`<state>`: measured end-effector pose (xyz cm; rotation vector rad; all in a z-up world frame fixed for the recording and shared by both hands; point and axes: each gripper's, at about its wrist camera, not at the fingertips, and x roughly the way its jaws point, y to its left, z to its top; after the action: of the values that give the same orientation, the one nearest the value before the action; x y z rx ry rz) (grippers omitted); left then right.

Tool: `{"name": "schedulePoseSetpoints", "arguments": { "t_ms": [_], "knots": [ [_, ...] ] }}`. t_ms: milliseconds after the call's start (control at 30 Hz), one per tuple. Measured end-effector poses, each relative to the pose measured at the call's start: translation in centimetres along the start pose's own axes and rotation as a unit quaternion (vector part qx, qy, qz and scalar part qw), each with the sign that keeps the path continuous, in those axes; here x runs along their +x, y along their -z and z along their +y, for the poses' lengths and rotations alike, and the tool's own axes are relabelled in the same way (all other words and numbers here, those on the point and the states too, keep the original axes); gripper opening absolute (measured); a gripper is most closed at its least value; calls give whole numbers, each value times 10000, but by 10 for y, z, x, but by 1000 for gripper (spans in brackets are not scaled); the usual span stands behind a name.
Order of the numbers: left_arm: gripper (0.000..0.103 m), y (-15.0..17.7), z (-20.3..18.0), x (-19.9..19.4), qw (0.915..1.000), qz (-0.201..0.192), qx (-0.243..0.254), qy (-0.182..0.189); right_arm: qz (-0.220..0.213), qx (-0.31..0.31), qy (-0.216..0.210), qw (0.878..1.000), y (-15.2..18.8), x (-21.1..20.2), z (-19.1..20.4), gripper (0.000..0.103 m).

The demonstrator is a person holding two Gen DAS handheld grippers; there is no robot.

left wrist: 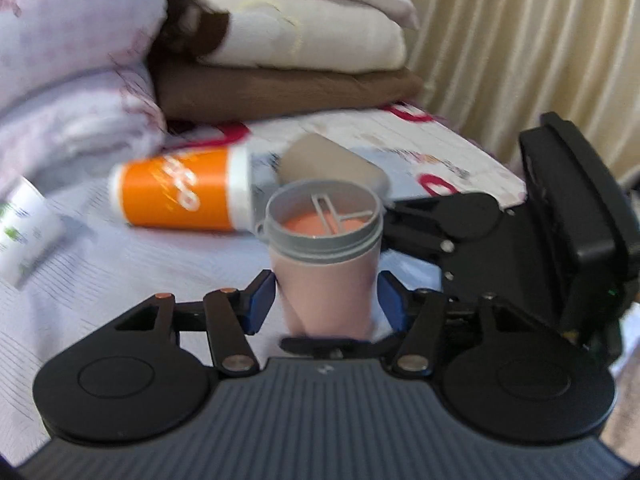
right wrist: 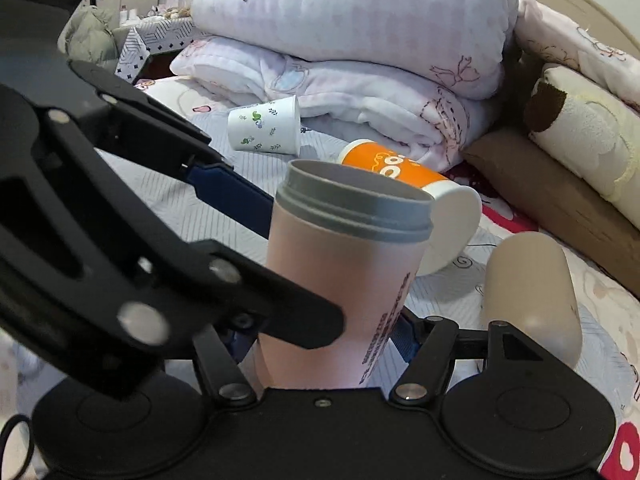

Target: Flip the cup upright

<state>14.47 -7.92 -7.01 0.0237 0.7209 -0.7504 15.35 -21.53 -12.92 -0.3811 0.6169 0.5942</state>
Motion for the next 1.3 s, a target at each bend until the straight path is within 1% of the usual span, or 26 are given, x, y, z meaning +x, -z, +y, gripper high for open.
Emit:
{"name": "schedulePoseSetpoints", "arguments": {
  "t_ms": [67,133,200,267,333,367,400,433,567,633,700,800,867,967,1000,1100,1200,1300],
  "knots": [
    [55,3,-2,2,9999,98,-9,105,-35,-77,21,10000,5,-2,0,71],
    [55,3,-7,1,9998,136,97,82,-91,-104,29,9999,9,-3,1,71],
    [55,4,-8,0,9996,215,60,160,-161,-125,25,9998,14,-6,1,71],
    [56,3,-6,3,9994,278,-1,182,-143,-98,31,9998,16,-7,0,70],
    [57,2,-4,2,9993,301,-60,221,-152,-89,69,9998,15,-7,1,71],
    [57,2,-3,3,9992,316,-99,236,-136,-122,108,9998,15,-6,2,73],
    [57,2,-2,2,9990,323,-149,257,-96,-171,155,9997,14,-5,4,78],
    [58,3,-1,1,9989,320,-177,280,-84,-208,181,9996,14,-5,5,79],
    [58,3,-1,-3,9989,311,-194,287,-71,-306,228,9992,15,-9,8,79],
    [58,4,0,-4,9988,356,-213,251,8,-289,292,9992,15,-12,8,79],
    [58,6,-1,-8,9987,398,-242,221,164,-282,435,9985,15,-16,9,86],
    [58,5,-2,-17,9986,435,-300,29,449,-106,661,9967,17,-32,7,87],
    [58,1,-2,-26,9981,452,-417,-98,588,150,616,9963,16,-48,5,87],
    [59,-1,-4,-44,9970,418,-628,-141,590,409,431,9965,10,-77,8,87],
    [59,-2,-6,-51,9970,384,-637,-216,557,442,345,9969,7,-86,10,87],
    [59,-9,-17,-76,9975,118,-549,-435,495,500,294,9971,-6,-110,20,87],
    [61,-15,-25,-103,9965,-172,-654,-487,329,483,417,9974,-20,-132,34,87],
    [62,-15,-35,-126,9948,-346,-671,-683,154,665,568,9961,-30,-152,49,87]
  ]
}}
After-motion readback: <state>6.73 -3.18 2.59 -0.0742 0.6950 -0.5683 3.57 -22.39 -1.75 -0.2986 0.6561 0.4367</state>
